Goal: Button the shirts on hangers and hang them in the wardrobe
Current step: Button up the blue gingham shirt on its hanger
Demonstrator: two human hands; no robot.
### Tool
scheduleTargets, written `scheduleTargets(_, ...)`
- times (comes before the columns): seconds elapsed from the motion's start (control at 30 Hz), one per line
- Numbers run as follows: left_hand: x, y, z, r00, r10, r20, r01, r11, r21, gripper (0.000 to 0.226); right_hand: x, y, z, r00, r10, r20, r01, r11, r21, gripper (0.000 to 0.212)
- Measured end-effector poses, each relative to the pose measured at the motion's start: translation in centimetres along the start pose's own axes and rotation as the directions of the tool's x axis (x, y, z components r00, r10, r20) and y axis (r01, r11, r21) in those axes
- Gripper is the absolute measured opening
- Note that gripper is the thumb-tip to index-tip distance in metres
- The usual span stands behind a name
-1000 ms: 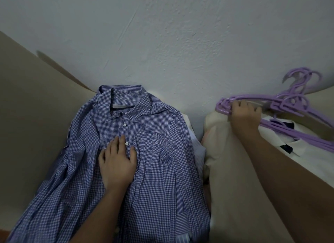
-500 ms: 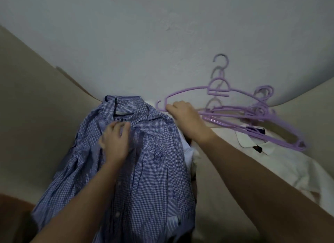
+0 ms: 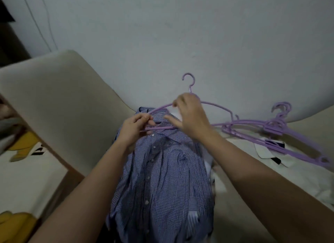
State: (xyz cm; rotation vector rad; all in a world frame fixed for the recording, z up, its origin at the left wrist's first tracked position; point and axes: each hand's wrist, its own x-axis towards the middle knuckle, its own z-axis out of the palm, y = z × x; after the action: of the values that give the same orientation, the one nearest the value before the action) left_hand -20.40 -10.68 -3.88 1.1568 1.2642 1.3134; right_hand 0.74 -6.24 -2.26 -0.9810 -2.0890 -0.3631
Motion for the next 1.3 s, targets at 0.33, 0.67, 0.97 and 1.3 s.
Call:
scheduleTargets(0.33, -0.1, -2.1, -3.9, 0.995, -0.082, 0.060, 0.085, 0.996, -0.041, 0.022, -1.4, 7.2, -2.3, 0.772, 0.576, 0.269, -0.609, 0.792, 0.053, 0.038)
scheduleTargets(0.67, 9.7, -9.2, -2.8, 0.908, -0.234, -0.347, 0.345, 0.887, 0.305, 0.021, -3.7, 12.8, 3.0, 0.583, 0.757, 0.296, -0.813, 0.537, 0.227, 0.037)
scheduleTargets(0.97, 16.1, -11.3, -2.3, 0.954, -0.011, -0.301, 0.299, 0.154, 0.942, 0.047, -5.8, 15.8, 8.1, 0.552, 0.780, 0.296, -0.828, 0.555, 0.081, 0.038)
scheduleTargets(1.3, 16.2, -5.7, -4.7, 0.888, 0.292, -0.355, 0.190, 0.470, 0.862, 0.027, -3.0, 11.5, 10.9, 0.599, 0.739, 0.310, -0.801, 0.553, 0.230, 0.037)
